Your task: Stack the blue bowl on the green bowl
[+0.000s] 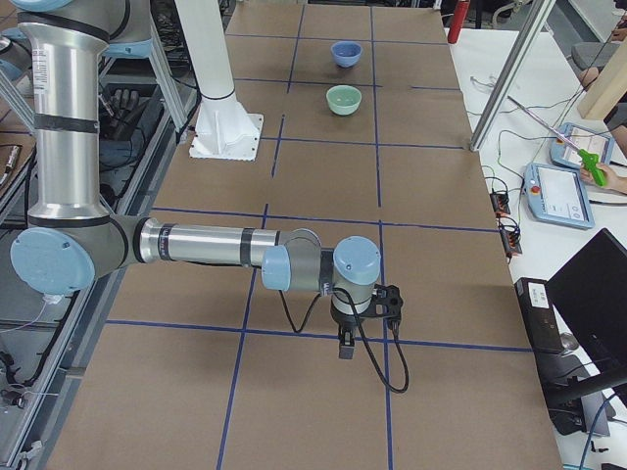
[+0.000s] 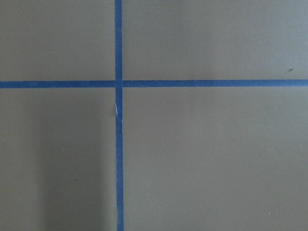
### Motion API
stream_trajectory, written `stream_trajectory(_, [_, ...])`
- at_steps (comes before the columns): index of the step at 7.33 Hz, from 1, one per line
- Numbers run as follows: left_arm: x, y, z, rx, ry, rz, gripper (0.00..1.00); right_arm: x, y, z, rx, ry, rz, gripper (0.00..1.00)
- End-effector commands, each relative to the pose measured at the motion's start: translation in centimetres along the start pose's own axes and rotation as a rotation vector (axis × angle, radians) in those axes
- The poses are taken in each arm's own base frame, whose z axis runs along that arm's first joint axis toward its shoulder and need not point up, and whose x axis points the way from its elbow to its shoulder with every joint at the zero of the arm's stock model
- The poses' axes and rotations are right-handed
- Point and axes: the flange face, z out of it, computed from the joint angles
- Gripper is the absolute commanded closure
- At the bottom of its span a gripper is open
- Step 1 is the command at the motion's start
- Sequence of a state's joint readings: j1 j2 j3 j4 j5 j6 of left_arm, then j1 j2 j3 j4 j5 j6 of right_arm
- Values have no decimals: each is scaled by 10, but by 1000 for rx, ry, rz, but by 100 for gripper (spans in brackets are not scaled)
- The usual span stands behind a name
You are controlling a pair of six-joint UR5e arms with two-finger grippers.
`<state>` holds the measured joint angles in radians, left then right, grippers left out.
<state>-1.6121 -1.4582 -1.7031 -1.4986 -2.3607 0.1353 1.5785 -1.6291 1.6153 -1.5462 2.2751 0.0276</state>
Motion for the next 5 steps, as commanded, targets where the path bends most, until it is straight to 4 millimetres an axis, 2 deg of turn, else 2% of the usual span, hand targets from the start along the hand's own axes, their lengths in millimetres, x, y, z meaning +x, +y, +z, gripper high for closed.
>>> stream_trajectory(1, [2, 2, -1, 2, 0, 5, 0, 0, 0, 0, 0, 0, 0, 0])
stream_trajectory(3, [10, -7, -11, 22, -3, 19, 0, 0, 0, 0, 0, -1, 0, 0])
stream_trajectory(5, [40, -41, -45, 96, -21, 74, 0, 0, 0, 0, 0, 0, 0, 0])
